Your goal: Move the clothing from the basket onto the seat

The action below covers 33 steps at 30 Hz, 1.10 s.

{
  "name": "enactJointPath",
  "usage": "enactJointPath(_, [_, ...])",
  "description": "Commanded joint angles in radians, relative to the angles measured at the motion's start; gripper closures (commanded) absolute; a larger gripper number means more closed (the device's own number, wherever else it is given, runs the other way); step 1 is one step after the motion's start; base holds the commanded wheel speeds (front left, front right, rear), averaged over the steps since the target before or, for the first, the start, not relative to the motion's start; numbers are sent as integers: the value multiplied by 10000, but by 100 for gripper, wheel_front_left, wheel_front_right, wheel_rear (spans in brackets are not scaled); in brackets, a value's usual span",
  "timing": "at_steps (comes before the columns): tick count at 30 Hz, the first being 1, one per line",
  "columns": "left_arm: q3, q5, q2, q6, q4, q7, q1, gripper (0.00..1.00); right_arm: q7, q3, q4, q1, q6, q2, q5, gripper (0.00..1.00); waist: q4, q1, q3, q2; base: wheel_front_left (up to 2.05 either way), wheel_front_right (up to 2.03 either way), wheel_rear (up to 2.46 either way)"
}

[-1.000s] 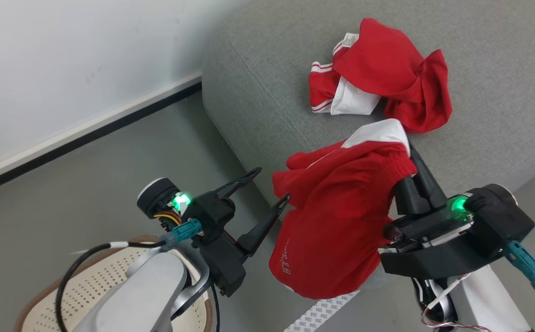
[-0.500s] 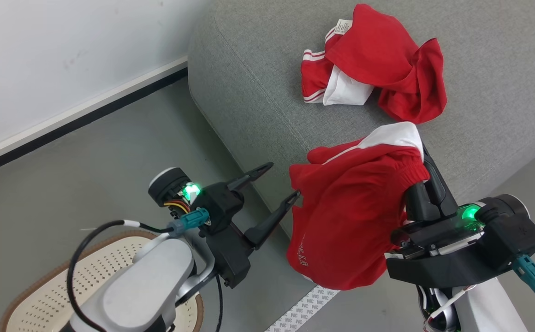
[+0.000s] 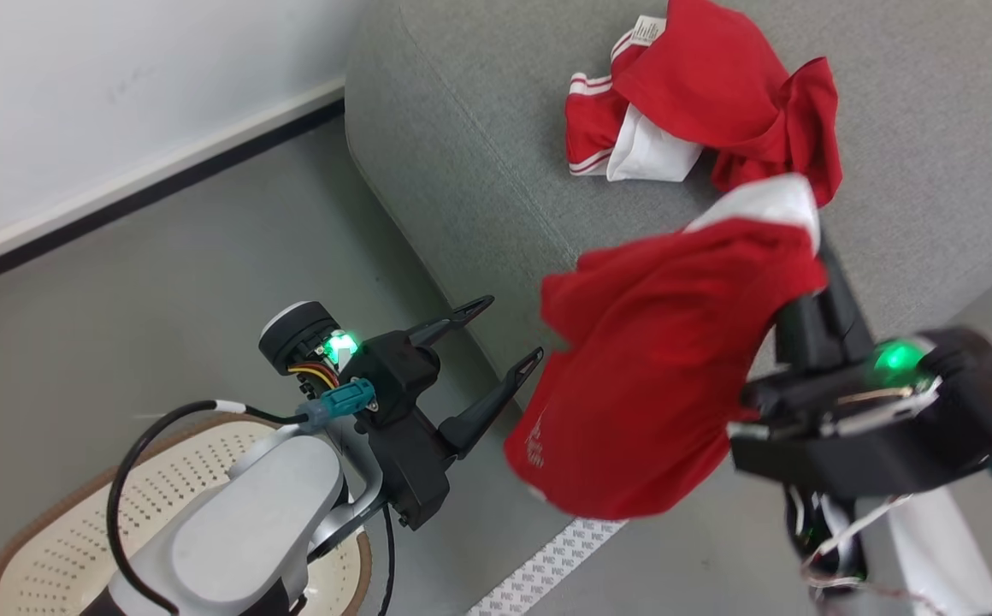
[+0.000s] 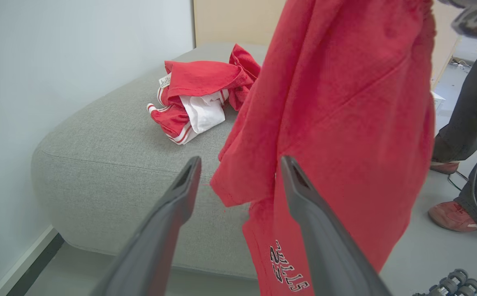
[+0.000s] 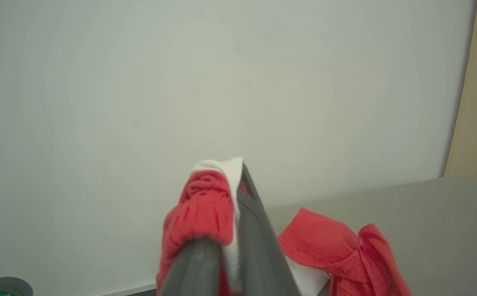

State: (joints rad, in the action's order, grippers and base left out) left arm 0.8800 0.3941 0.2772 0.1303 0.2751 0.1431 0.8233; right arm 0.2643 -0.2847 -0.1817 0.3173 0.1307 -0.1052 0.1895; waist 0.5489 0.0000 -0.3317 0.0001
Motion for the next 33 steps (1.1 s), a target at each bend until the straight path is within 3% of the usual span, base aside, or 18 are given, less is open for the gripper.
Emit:
enactJointPath(1, [55, 9, 80, 1, -79, -65, 94, 0, 8, 80, -90, 250, 1, 15, 113, 100, -9, 0, -212, -1, 0, 0, 0])
enactJointPath(12, [111, -311, 641, -67, -1008, -951, 815, 0, 8, 1348, -483, 3086, 1, -498, 523, 100, -191, 0, -1779, -1, 0, 0, 0])
enactJointPath(21, [450, -475, 839, -28, -1721, -1591, 1729, 0, 8, 3224, 106, 6070, 1, -1611, 821, 100, -885, 0, -3352, -1, 0, 0, 0])
enactJointPath(33, [713, -392, 1120, -21, -1988, -1676, 2116, 0, 8, 4684, 1534, 9223, -1, -4287, 231, 100, -1421, 0, -4442, -1, 0, 0, 0])
